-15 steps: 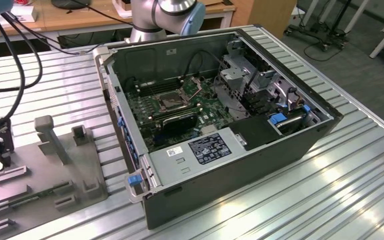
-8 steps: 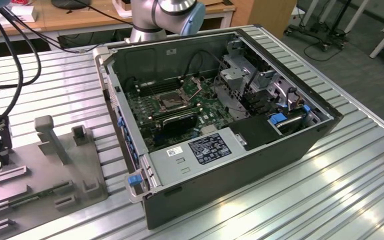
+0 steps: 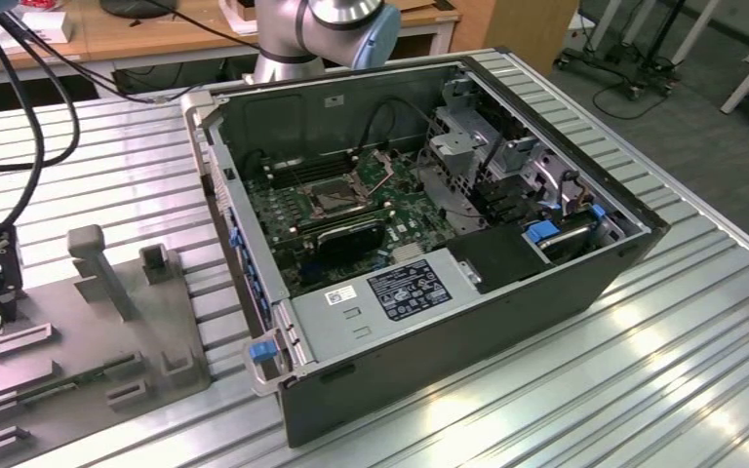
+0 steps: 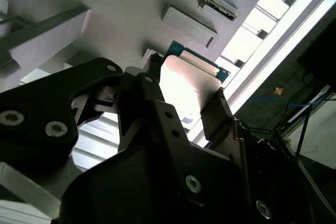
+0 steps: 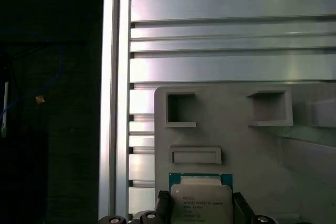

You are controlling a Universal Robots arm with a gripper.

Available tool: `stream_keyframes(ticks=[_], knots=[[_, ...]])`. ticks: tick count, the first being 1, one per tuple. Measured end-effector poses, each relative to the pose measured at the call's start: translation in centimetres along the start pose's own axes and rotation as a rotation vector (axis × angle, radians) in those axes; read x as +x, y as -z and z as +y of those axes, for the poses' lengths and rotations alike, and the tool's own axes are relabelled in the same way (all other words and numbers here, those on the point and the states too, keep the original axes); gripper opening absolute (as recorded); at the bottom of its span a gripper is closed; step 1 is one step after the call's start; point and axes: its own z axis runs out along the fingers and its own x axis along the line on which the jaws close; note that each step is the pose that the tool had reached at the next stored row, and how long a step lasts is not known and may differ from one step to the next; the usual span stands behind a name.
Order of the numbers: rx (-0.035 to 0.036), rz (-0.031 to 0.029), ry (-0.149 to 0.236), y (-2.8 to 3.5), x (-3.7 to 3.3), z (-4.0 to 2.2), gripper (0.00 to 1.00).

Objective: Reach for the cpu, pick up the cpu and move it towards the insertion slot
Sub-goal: 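Pick up the cpu and move it towards the insertion slot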

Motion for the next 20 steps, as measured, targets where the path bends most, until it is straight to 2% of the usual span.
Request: stream_keyframes(ticks=[12,20], knots=[[-0.0002,-0.0003,0.0,1.27,-0.02,0.05,0.55],[-0.0002,-0.0003,0.0,1.38,-0.02,0.06,0.55]])
